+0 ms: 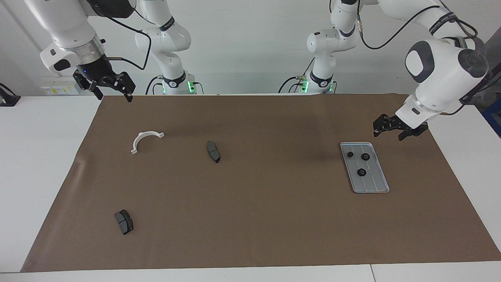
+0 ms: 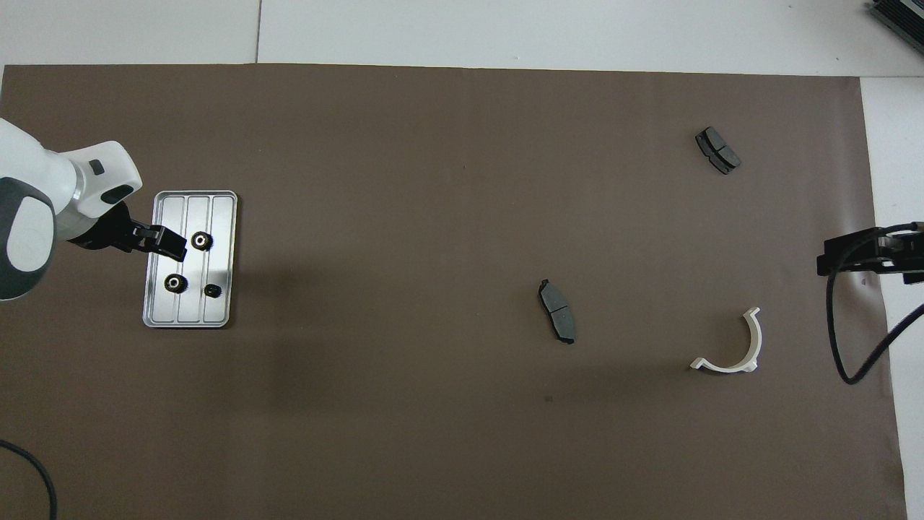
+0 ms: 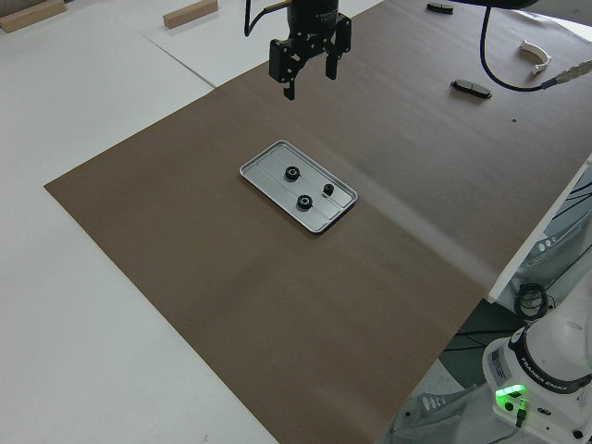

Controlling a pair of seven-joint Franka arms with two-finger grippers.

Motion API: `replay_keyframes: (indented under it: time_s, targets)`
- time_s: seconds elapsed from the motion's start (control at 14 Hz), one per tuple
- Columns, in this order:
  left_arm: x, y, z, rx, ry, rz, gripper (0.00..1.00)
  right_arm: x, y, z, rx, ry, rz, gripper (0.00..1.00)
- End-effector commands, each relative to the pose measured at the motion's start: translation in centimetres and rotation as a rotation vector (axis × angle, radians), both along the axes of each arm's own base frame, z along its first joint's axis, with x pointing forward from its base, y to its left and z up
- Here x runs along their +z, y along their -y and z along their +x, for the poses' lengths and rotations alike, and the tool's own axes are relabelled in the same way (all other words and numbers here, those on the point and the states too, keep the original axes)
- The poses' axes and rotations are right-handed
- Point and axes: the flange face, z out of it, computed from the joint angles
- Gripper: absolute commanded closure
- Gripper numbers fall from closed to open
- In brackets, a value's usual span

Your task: Pick bearing gear from pile to tray

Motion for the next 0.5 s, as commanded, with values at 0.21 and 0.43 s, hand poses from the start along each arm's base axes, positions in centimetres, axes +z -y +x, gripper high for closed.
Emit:
replay_keyframes:
  time_s: [0.21, 0.43]
  targets:
    - [7.6, 1.2, -4.3, 0.031, 0.069, 0.002, 0.0, 0.4, 0.1, -0.2, 0.024, -0.005, 0.005, 0.0]
    - [11.2, 1.8, -6.9, 0.021, 0.124, 0.012, 0.0, 0.4, 0.1, -0.2, 0.024, -0.005, 0.005, 0.0]
